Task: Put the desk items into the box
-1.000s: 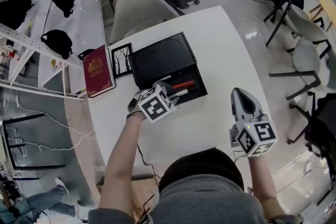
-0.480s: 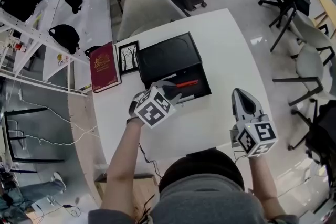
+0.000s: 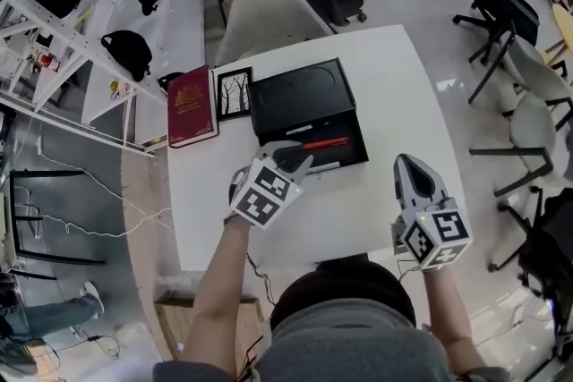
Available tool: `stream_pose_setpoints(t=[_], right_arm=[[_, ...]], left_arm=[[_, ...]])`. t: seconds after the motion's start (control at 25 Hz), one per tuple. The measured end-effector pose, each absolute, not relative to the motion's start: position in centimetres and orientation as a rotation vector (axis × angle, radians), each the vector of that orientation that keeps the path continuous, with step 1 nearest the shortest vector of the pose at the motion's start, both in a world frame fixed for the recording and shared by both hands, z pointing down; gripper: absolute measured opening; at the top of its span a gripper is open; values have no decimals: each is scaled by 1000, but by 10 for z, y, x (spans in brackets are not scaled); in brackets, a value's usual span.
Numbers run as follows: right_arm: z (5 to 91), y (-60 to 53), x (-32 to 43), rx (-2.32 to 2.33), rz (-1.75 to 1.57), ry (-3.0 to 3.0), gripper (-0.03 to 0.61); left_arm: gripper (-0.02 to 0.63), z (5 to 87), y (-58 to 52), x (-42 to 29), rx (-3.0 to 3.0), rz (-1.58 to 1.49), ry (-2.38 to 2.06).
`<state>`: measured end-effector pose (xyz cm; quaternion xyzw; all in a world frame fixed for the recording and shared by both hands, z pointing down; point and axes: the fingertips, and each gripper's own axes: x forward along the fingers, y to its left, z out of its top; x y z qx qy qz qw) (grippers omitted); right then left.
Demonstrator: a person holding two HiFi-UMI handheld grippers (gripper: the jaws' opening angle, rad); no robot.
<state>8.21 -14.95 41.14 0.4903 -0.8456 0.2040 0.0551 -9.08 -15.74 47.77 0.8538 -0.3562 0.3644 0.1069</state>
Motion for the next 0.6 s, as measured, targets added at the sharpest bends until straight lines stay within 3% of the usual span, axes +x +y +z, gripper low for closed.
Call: stream_pose_setpoints(t=[0.6], right_arm=[[403, -146, 55, 1387, 587, -2628, 5]], left_arm=[[41, 451, -140, -122, 2406, 683, -1427]])
